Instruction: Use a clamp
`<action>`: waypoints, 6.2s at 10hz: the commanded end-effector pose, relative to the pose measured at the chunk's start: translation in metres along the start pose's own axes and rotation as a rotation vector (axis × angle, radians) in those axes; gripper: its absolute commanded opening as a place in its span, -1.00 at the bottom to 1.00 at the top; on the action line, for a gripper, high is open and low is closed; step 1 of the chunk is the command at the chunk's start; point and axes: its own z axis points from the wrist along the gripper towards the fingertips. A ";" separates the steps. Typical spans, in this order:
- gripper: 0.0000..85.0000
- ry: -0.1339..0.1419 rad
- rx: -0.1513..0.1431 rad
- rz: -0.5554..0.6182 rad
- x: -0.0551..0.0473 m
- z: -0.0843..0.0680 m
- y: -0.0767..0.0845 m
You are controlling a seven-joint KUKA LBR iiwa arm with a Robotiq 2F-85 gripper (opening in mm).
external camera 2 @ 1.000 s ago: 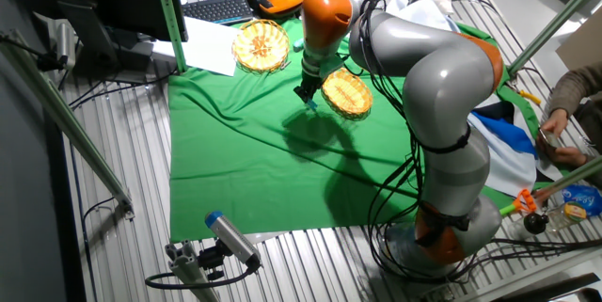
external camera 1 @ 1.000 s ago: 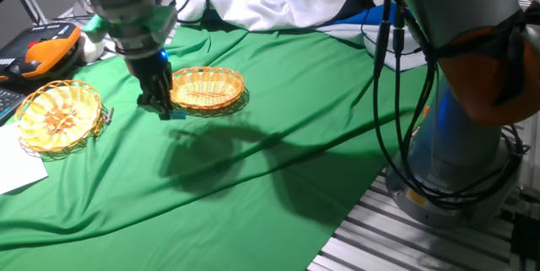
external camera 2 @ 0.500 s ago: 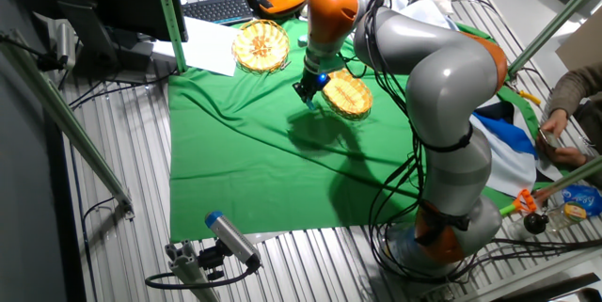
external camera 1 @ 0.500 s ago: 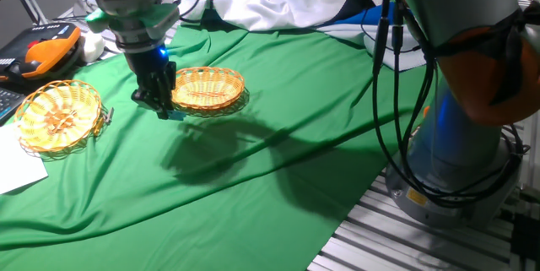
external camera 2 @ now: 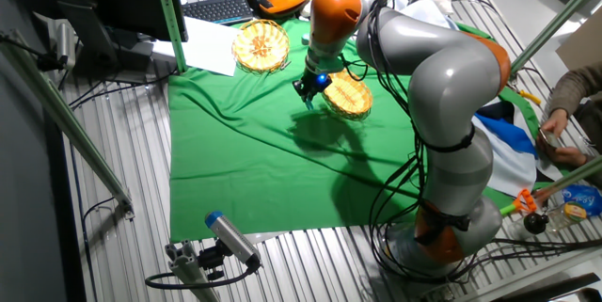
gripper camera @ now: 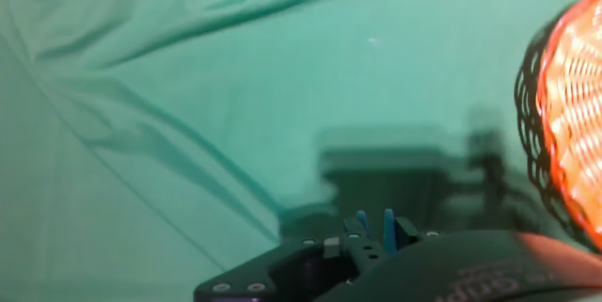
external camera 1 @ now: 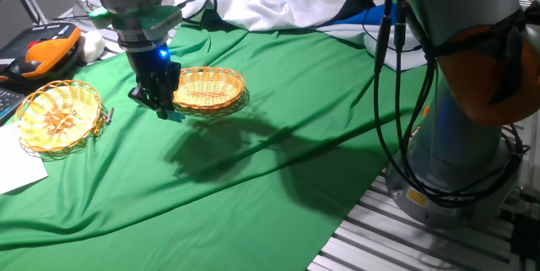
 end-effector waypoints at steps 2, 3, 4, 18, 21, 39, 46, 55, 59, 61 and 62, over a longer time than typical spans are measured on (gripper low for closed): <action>-1.00 -0.019 -0.001 0.087 0.000 0.000 0.000; -1.00 -0.028 -0.001 0.107 0.000 0.000 0.000; -1.00 -0.039 -0.011 0.152 0.000 0.000 0.000; -1.00 -0.134 -0.063 0.290 0.000 0.000 0.000; -1.00 -0.208 -0.041 0.186 0.000 0.000 0.000; -1.00 -0.339 0.165 -0.352 -0.004 0.001 -0.002; -1.00 -0.361 0.188 -0.526 -0.017 0.004 -0.009; -1.00 -0.296 0.180 -0.507 -0.019 0.006 -0.009; -1.00 -0.250 0.167 -0.433 -0.019 0.006 -0.009; -1.00 -0.238 0.163 -0.372 -0.019 0.006 -0.009; -1.00 -0.242 0.171 -0.336 -0.019 0.006 -0.009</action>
